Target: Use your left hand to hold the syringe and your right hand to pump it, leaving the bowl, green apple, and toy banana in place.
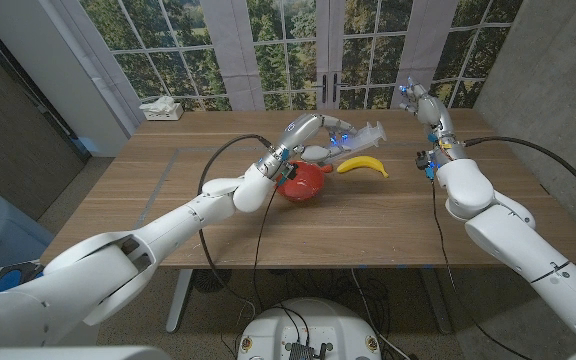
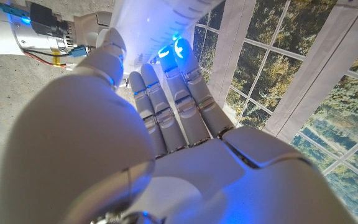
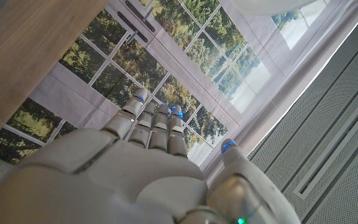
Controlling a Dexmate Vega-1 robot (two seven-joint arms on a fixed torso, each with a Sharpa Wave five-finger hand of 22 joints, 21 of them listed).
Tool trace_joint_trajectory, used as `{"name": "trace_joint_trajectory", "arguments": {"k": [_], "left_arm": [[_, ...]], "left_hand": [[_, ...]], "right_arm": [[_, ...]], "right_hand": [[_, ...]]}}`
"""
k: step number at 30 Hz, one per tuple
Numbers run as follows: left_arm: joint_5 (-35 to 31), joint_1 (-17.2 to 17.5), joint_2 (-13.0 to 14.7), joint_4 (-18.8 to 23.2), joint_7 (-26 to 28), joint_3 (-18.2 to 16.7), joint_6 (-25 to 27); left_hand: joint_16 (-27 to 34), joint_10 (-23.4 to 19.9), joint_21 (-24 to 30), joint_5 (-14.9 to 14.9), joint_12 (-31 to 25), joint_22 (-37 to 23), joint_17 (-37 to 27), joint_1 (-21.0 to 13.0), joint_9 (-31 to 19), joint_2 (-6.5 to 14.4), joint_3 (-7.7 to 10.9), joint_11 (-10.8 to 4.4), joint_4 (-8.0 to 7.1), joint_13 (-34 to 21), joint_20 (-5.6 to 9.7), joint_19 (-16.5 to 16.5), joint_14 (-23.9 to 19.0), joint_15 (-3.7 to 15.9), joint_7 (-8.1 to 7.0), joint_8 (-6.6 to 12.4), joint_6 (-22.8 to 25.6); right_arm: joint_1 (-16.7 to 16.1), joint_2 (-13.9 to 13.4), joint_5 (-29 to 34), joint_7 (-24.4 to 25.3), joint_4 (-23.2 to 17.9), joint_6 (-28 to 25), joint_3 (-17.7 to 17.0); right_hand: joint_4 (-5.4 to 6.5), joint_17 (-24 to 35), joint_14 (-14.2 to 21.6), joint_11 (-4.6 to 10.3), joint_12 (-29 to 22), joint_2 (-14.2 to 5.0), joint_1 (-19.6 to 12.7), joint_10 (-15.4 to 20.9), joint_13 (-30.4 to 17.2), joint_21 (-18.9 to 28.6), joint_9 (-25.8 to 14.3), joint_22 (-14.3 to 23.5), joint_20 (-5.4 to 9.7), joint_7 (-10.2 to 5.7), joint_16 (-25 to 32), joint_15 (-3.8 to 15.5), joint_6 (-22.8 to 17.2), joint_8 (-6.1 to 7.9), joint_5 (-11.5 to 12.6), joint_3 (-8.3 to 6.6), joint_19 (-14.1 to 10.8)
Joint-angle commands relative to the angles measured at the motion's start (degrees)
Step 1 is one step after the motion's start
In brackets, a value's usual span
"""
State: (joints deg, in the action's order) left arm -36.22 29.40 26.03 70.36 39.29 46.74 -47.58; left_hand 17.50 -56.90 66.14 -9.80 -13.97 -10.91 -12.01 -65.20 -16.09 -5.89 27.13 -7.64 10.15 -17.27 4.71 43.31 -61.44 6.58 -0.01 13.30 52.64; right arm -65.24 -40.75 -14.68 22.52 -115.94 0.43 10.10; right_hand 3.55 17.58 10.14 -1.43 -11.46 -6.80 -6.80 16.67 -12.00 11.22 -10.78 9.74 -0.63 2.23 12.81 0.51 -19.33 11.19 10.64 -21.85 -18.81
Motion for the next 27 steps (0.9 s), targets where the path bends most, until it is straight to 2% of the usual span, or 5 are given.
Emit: {"name": "trace_joint_trajectory", "arguments": {"k": [1,7,12,17,27], "left_arm": [[5.2,6.7,2.9,11.2,-12.5,-4.6,5.3],[6.8,9.3,3.9,15.7,-17.7,-6.1,8.6],[9.3,10.9,5.3,20.2,-24.3,-6.9,13.1],[10.4,11.9,5.7,21.7,-26.9,-7.4,14.3],[17.2,12.0,6.9,24.8,-37.8,-7.1,20.0]], "left_hand": [[0.4,-0.4,0.7,-0.2,0.1,-0.1,-0.4,-12.7,-0.3,12.0,0.33,0.24,0.07,-0.2,7.31,-0.2,-4.8,7.2,0.14,-0.36,0.1],[0.4,-0.5,0.9,-0.3,0.2,-0.1,-0.4,-12.8,-0.3,12.1,0.36,0.38,0.04,-0.1,7.27,-0.2,-4.9,7.2,0.17,-0.45,0.1],[0.4,-0.5,1.0,-0.3,0.2,-0.1,-0.4,-12.8,-0.3,12.0,0.37,0.32,0.06,-0.1,7.24,-0.2,-4.9,7.2,0.18,-0.5,0.1],[0.3,-0.5,1.2,-0.3,0.2,0.0,-0.4,-12.8,-0.3,12.0,0.39,0.53,0.03,-0.1,7.2,-0.2,-4.9,7.2,0.3,-0.53,0.1],[0.3,-0.7,1.4,-0.4,0.3,0.1,-0.4,-12.8,-0.3,12.0,0.46,0.58,0.05,-0.1,7.17,-0.3,-5.0,7.2,0.51,-0.64,0.1]], "right_arm": [[-3.6,0.2,-1.1,0.8,-1.6,1.2,-2.4],[-5.1,0.1,-0.7,1.5,-2.7,0.8,-3.3],[-6.1,0.5,-1.6,1.5,-3.3,0.9,-4.3],[-6.6,0.6,-1.6,1.1,-3.3,1.3,-4.6],[-6.0,0.8,-1.4,0.5,-2.9,1.2,-4.0]], "right_hand": [[-0.17,0.1,-0.2,0.03,0.0,-2.12,-0.5,-0.1,0.0,-0.1,-0.1,0.1,-0.4,-0.09,0.3,-0.09,-0.1,0.2,0.1,-0.35,0.1],[-0.18,0.1,-0.3,0.02,0.0,-2.03,-0.5,-0.1,0.0,-0.1,-0.1,0.2,-0.48,-0.08,0.3,-0.06,-0.1,0.19,0.1,-0.32,0.2],[-0.17,0.2,-0.3,-0.11,-0.1,-1.95,-0.4,-0.1,0.0,-0.1,-0.1,0.2,-0.58,-0.1,0.3,-0.16,-0.1,0.17,0.1,-0.27,0.2],[-0.17,0.2,-0.4,-0.09,0.0,-1.93,-0.4,-0.2,0.0,-0.1,-0.1,0.2,-0.61,-0.11,0.3,-0.11,0.0,0.16,0.1,-0.26,0.3],[-0.19,0.2,-0.4,-0.1,-0.1,-1.9,-0.3,-0.2,0.0,-0.1,-0.1,0.2,-0.64,-0.13,0.4,-0.14,-0.1,0.17,0.1,-0.25,0.3]]}}
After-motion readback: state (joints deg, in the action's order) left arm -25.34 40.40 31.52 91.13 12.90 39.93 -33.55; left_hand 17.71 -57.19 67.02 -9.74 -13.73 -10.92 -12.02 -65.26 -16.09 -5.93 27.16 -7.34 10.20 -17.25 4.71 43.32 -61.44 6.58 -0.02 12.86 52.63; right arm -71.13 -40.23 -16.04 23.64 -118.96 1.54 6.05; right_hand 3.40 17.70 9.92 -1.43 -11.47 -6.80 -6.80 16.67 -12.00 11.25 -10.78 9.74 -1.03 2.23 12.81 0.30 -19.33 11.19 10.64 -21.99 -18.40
